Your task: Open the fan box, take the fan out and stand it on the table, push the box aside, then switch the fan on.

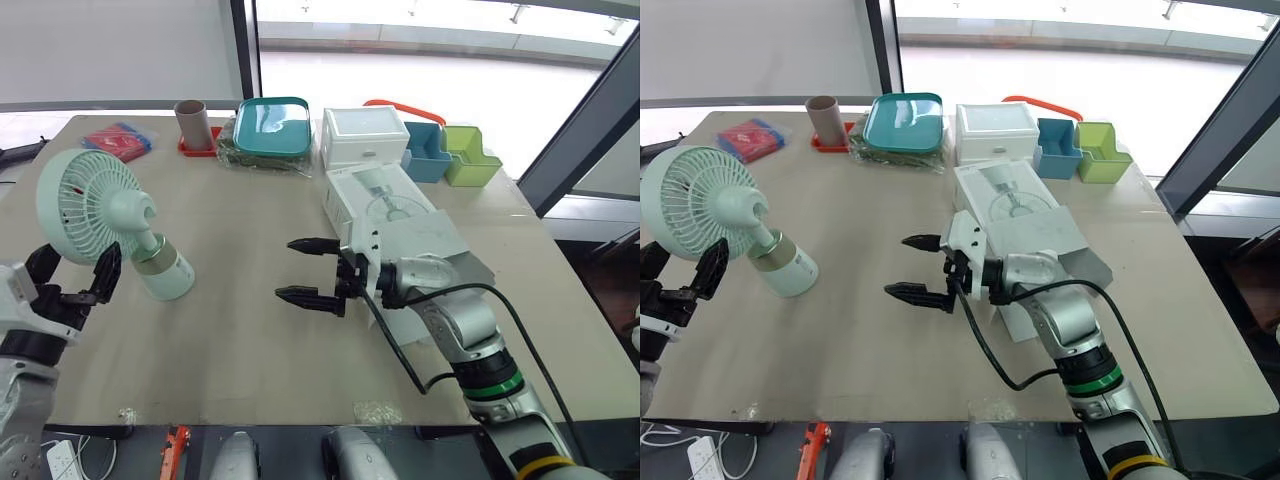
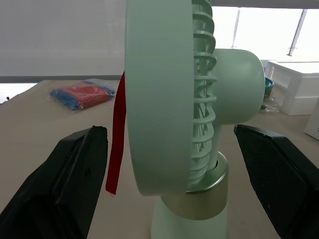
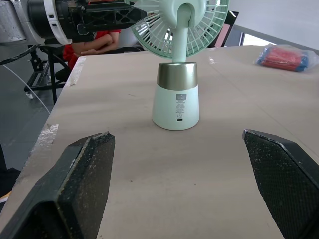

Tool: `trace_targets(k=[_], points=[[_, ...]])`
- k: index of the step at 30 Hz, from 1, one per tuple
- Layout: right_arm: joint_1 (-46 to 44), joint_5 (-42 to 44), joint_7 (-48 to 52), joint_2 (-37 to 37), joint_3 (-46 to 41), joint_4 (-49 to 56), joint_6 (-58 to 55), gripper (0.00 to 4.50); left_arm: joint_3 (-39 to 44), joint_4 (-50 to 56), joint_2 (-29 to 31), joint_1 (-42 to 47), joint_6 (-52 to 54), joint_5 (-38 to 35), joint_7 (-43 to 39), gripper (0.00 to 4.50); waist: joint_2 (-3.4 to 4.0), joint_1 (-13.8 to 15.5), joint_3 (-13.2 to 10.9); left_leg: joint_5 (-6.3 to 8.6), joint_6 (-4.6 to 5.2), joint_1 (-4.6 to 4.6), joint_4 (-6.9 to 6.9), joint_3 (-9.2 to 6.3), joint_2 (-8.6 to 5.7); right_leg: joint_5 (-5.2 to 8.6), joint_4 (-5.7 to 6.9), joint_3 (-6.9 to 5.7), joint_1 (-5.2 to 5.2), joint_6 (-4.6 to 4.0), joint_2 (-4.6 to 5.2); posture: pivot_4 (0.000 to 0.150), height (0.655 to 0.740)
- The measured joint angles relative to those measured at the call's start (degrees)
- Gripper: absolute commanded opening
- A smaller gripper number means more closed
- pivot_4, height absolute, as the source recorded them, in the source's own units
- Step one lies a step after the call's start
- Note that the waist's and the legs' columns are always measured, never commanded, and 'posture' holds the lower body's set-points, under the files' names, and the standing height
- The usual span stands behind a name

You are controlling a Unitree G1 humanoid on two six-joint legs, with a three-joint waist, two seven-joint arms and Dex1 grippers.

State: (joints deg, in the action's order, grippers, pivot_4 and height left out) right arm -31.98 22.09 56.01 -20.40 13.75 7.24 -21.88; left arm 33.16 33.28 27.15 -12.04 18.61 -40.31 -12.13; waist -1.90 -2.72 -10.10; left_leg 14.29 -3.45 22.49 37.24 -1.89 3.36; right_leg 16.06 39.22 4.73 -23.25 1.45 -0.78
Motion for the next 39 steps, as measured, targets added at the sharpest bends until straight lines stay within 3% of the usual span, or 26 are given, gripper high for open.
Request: trace_targets(k=[3, 6, 7, 10, 11, 27, 39], points=[[0.1, 0.0, -0.2, -0.1, 0.0, 0.5, -0.1, 4.47, 0.0, -1.0, 0.4, 0.7, 0.4, 0.3, -0.1, 4.50, 0.00, 0.0, 0.0, 0.00, 0.00, 0.00, 0.00, 0.01, 0.00, 0.00, 0.00, 0.01, 0.00, 0.00, 0.00, 0.150, 0.7400], [0.4, -0.1, -0.3, -0.2, 0.0, 0.6, -0.1, 4.50, 0.0, -1.3, 0.4, 1.7, 0.4, 0.3, -1.0, 3.29, 0.00, 0.0, 0.0, 0.00, 0.00, 0.01, 0.00, 0.00, 0.00, 0.00, 0.00, 0.00, 0.00, 0.00, 0.01, 0.150, 0.7400], [0.5, -0.2, -0.4, -0.2, 0.0, 0.6, -0.1, 4.50, 0.0, -1.3, 0.4, 1.8, 0.4, 0.3, -1.2, 3.11, 0.00, 0.0, 0.0, 0.00, 0.00, 0.01, 0.00, 0.00, -0.01, 0.00, 0.00, 0.00, 0.00, 0.00, 0.02, 0.150, 0.7400], [0.8, -0.4, -1.0, -0.4, 0.0, 0.9, -0.1, 4.50, -0.1, -1.5, 0.7, 1.9, 0.5, 0.4, -2.3, 2.00, 0.00, 0.0, 0.0, 0.00, 0.00, 0.00, 0.00, 0.01, 0.00, -0.01, 0.00, 0.00, -0.01, 0.00, 0.01, 0.150, 0.7400], [0.8, -0.4, -1.2, -0.5, 0.0, 1.1, -0.1, 4.50, -0.1, -1.6, 0.7, 2.1, 0.5, 0.4, -2.3, 1.93, 0.00, 0.0, 0.0, 0.00, 0.00, 0.00, 0.00, -0.01, 0.00, -0.01, 0.00, -0.01, 0.00, 0.00, 0.00, 0.150, 0.7400], [1.8, -0.5, -2.4, -0.8, 0.0, 2.2, -0.5, 4.50, -1.7, -3.5, 0.4, 5.3, 0.1, 3.7, -3.9, 1.93, 0.00, 0.0, 0.0, -0.01, -0.01, 0.01, 0.01, -0.02, -0.03, -0.03, 0.00, -0.01, 0.02, 0.04, 0.03, 0.150, 0.7400], [-1.9, -0.9, -7.6, 0.9, -0.8, 0.1, -3.0, 4.50, -7.1, -0.3, -1.8, 10.0, 1.5, -0.8, -3.5, 1.93, -0.06, 0.0, 0.0, 0.00, -0.02, 0.14, 0.03, -0.06, -0.01, -0.06, 0.00, -0.05, -0.09, 0.03, 0.03, 0.150, 0.7400]])
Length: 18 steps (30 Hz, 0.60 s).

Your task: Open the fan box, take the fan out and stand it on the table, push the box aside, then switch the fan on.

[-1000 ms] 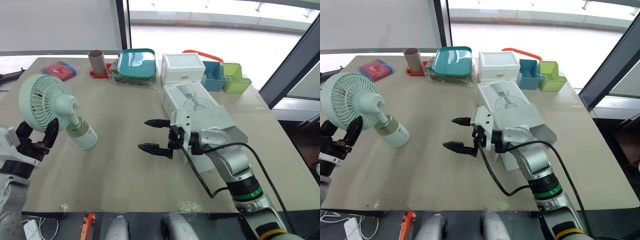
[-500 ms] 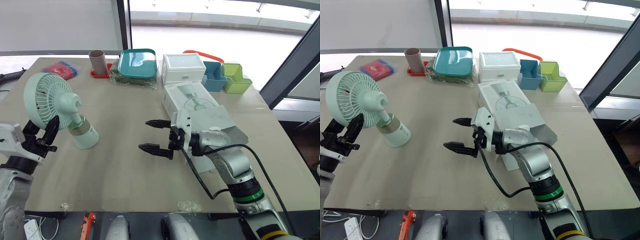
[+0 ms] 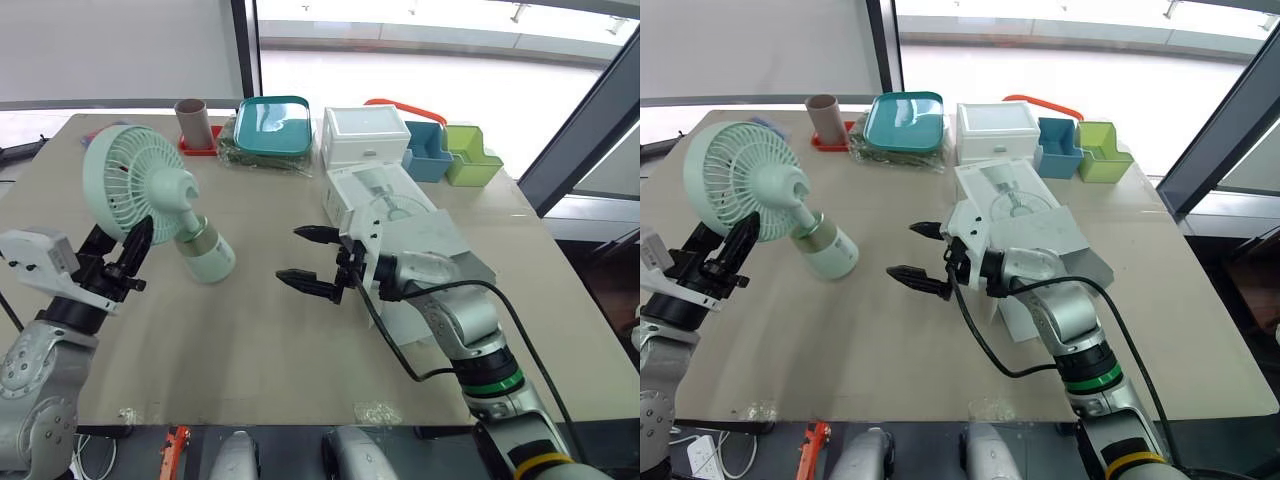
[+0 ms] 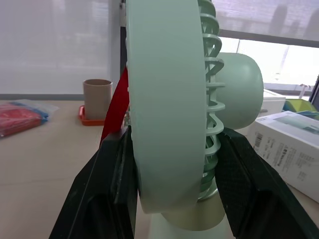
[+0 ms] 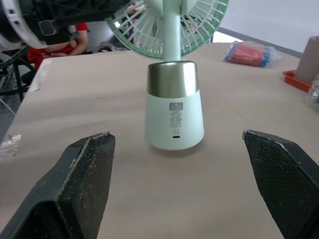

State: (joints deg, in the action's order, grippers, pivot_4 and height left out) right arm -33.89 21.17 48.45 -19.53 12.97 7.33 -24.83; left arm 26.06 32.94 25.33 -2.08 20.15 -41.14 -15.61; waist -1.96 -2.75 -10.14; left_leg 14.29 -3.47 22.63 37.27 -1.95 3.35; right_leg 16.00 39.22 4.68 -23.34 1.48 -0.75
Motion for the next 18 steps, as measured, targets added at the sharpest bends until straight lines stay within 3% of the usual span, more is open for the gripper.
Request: trace_targets(k=[10, 18], points=[[-8.9, -7.8, -6.6, 5.9, 2.4, -9.8, -0.1, 4.50, -10.0, 1.4, -2.5, 5.6, 2.4, 1.4, 3.2, 1.93, 0.00, 0.0, 0.0, 0.00, 0.00, 0.04, 0.00, 0.00, 0.00, -0.03, 0.00, -0.02, -0.05, 0.00, 0.01, 0.150, 0.7400], [-12.3, -10.2, -8.8, 9.5, 2.7, -13.0, 0.4, 4.50, -13.1, 1.3, -3.1, 8.3, 3.5, 3.8, 4.3, 1.93, 0.00, 0.0, 0.0, 0.00, 0.00, 0.07, 0.00, 0.00, 0.00, -0.04, 0.00, -0.04, -0.06, 0.00, 0.03, 0.150, 0.7400]])
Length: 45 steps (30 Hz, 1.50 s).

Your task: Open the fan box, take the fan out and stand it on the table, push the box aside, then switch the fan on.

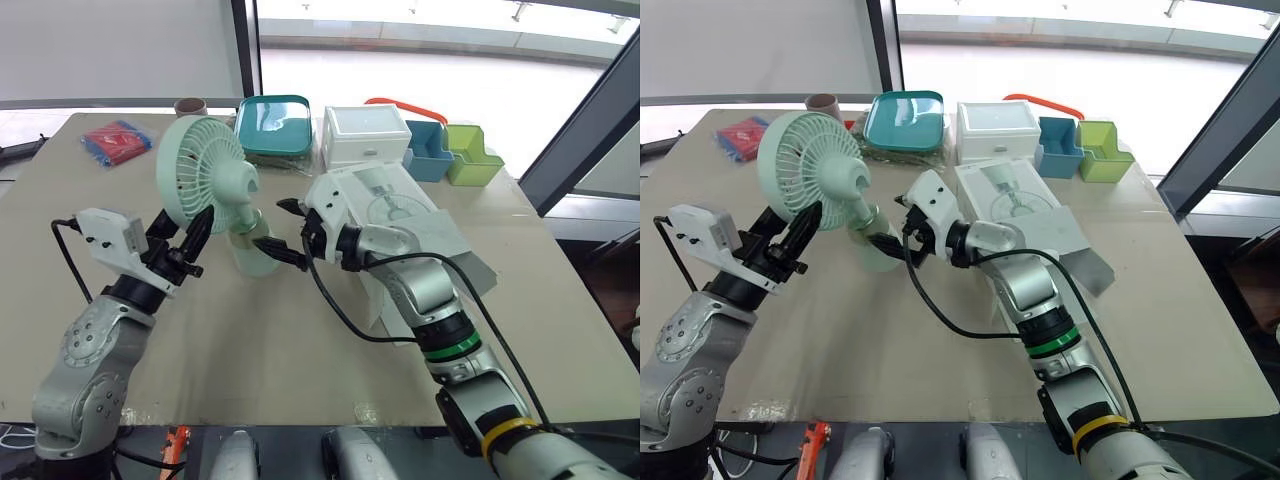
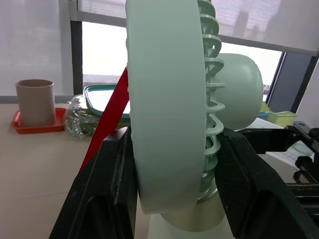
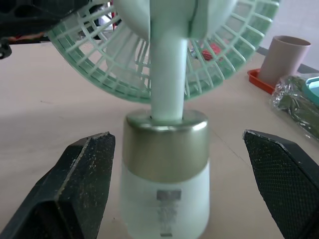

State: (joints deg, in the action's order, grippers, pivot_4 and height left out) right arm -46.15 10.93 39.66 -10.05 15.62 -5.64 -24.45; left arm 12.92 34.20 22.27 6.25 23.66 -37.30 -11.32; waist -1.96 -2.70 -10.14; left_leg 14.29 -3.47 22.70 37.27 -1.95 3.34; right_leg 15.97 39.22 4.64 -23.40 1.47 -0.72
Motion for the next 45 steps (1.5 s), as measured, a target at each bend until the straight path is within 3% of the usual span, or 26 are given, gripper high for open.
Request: trace_targets(k=[23, 25, 26, 39, 42, 44, 45], points=[[-2.0, -2.3, -2.7, 4.0, -0.1, -3.8, 0.1, 4.50, -1.8, -2.2, -1.3, 2.4, 0.0, 4.6, -0.5, 1.93, 0.00, 0.0, 0.0, 0.00, 0.00, 0.09, 0.00, -0.04, 0.01, -0.01, 0.00, -0.06, -0.07, -0.01, 0.01, 0.150, 0.7400], [-2.3, -2.5, -2.7, 4.1, -0.1, -4.8, 0.6, 3.84, -1.8, -2.2, -1.3, 2.4, 0.0, 4.6, -0.6, 1.89, 0.01, 0.0, 0.0, 0.00, 0.00, 0.09, 0.00, -0.04, 0.01, -0.01, 0.00, -0.06, -0.07, -0.01, 0.01, 0.150, 0.7400], [-2.3, -2.8, -2.6, 4.2, 0.0, -5.0, 0.8, 3.72, -1.8, -2.2, -1.3, 2.4, 0.0, 4.6, -0.6, 1.89, 0.01, 0.0, 0.0, 0.00, 0.00, 0.09, 0.00, -0.04, 0.00, -0.01, 0.00, -0.06, -0.07, -0.01, 0.01, 0.150, 0.7400], [-3.0, -3.3, -2.3, 5.9, -0.2, -6.6, 1.1, 3.72, -1.8, -2.2, -1.4, 2.8, 0.3, 4.3, -1.6, 1.89, 0.01, 0.0, 0.0, 0.00, 0.00, 0.12, 0.00, -0.05, 0.01, -0.01, -0.01, -0.08, -0.09, -0.01, 0.01, 0.150, 0.7400], [-3.0, -3.2, -2.3, 6.2, -0.4, -6.9, 1.1, 2.85, -1.8, -2.2, -1.5, 2.8, 0.3, 4.5, -1.6, 1.89, 0.01, 0.0, 0.0, 0.00, 0.00, 0.13, 0.00, -0.05, 0.01, -0.01, -0.01, -0.07, -0.09, -0.01, 0.01, 0.150, 0.7400], [-3.0, -2.9, -1.9, 6.4, -0.4, -7.0, 1.1, 1.95, -1.8, -2.6, -1.5, 2.8, 0.3, 4.8, -1.6, 1.89, 0.01, 0.0, 0.0, 0.00, 0.00, 0.12, 0.00, -0.05, 0.01, -0.01, -0.01, -0.07, -0.10, -0.01, 0.01, 0.150, 0.7400], [-3.0, -2.9, -2.1, 6.5, -0.6, -7.2, 1.1, 1.95, -1.7, -2.8, -1.5, 2.8, 0.2, 4.9, -1.6, 1.89, 0.01, 0.0, 0.0, 0.00, 0.00, 0.13, 0.00, -0.06, 0.01, -0.01, -0.01, -0.08, -0.10, -0.01, 0.01, 0.150, 0.7400]])
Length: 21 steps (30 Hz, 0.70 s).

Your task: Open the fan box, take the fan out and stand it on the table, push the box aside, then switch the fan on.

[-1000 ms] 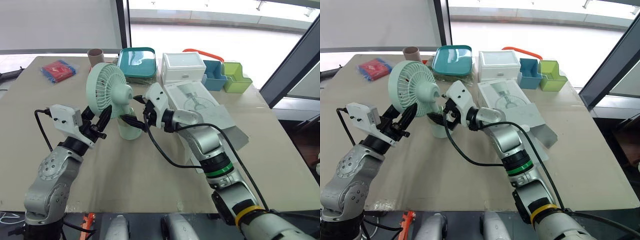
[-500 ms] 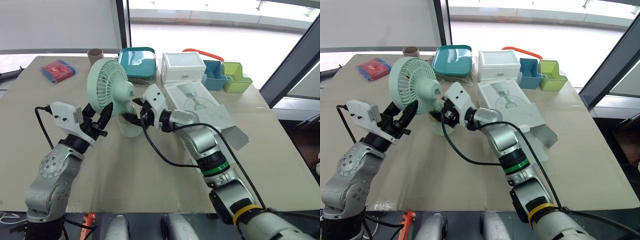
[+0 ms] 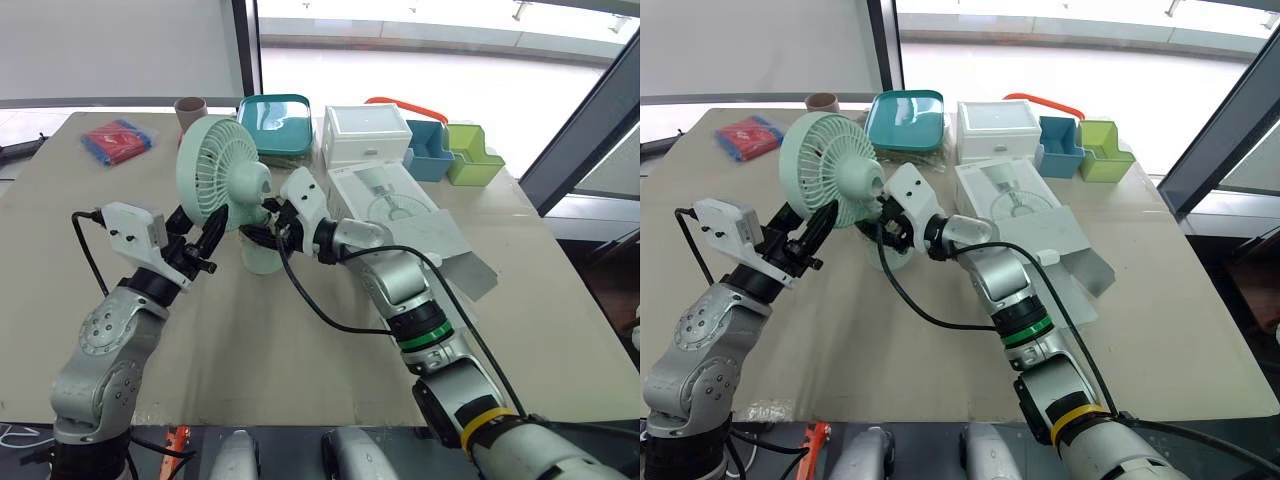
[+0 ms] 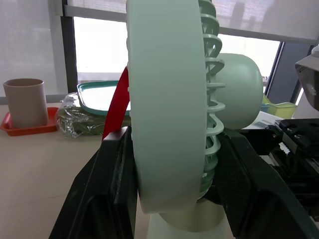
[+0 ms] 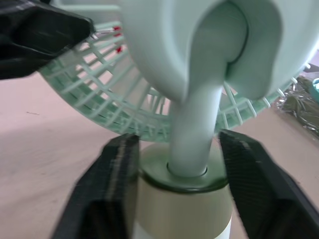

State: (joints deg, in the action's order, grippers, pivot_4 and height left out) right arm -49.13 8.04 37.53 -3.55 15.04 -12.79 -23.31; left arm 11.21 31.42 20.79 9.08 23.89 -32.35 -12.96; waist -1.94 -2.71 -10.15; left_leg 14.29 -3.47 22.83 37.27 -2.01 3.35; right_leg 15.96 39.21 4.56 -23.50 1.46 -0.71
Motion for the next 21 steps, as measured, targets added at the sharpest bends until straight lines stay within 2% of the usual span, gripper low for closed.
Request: trace_targets(k=[11, 14, 15, 21], points=[[0.0, 0.0, -0.2, -0.1, -0.7, -0.7, 0.0, 1.95, -0.1, -0.5, -0.6, 0.0, 0.0, 0.6, -1.0, 1.89, 0.00, 0.0, 0.0, 0.00, 0.00, 0.05, 0.00, -0.03, -0.01, 0.00, -0.02, -0.02, -0.02, 0.00, 0.01, 0.150, 0.7400], [0.0, 0.1, 0.6, -0.2, -0.7, -0.6, 0.0, 1.16, -0.1, -0.5, -0.9, 0.0, 0.0, 0.8, -1.1, 1.89, 0.00, 0.0, 0.0, 0.00, 0.00, 0.05, 0.00, -0.03, -0.01, 0.00, -0.02, -0.03, -0.02, 0.00, 0.01, 0.150, 0.7400], [0.0, 0.2, 0.9, -0.4, -0.8, -0.6, 0.1, 0.69, -0.1, -0.6, -1.1, 0.0, 0.0, 0.8, -1.3, 1.89, 0.00, 0.0, 0.0, 0.00, 0.00, 0.05, 0.00, -0.03, -0.01, 0.00, -0.02, -0.03, -0.02, 0.00, 0.01, 0.150, 0.7400], [0.0, 0.1, 1.1, -0.4, -1.1, -0.6, 0.1, 0.64, -0.1, -0.6, -1.3, 0.0, 0.0, 0.8, -1.4, 1.89, 0.00, 0.0, 0.0, 0.00, 0.00, 0.05, 0.00, -0.04, 0.00, 0.00, -0.02, -0.03, -0.03, 0.00, 0.01, 0.150, 0.7400]])
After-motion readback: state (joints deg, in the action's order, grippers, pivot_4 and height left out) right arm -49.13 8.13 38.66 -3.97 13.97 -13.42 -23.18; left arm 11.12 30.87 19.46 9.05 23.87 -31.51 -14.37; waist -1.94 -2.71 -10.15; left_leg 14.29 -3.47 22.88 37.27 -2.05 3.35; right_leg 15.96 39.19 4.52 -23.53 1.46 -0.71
